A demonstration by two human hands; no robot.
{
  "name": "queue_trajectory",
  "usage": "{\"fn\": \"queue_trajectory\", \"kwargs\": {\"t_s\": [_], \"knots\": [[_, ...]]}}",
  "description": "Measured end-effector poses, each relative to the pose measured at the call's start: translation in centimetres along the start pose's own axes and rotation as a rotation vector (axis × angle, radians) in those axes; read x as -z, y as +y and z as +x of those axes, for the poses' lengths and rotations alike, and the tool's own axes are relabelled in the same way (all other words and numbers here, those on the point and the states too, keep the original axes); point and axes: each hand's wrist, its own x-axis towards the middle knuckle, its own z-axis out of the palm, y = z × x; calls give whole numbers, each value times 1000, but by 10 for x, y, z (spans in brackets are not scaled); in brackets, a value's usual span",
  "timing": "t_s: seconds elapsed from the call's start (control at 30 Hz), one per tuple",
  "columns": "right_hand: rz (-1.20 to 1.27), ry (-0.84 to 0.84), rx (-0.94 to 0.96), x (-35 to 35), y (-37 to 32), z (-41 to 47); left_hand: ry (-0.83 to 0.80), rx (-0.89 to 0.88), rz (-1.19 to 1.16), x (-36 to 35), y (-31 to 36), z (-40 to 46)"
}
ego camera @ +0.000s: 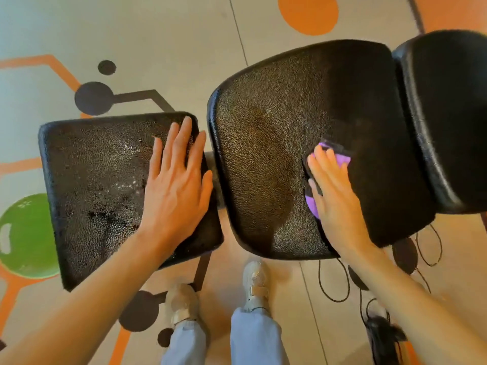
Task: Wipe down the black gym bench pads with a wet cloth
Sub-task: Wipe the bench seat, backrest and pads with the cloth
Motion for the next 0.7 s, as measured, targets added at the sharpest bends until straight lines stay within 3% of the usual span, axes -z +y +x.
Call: {"fn": "queue_trajectory", "kwargs": {"t_s": [0.1,0.2,0.57,0.7], "knots": [[131,-83,-45,4,-2,-42,-35,-78,0,2,14,-7],[184,-56,-83,8,-13,-69,-61,-172,12,3,31,-9],[455,316,-557,33,-28,-147,-167,-596,84,-13,129,-13],[464,417,-625,39,-18,-163,-213,-733,89,-33,164,-22]]}}
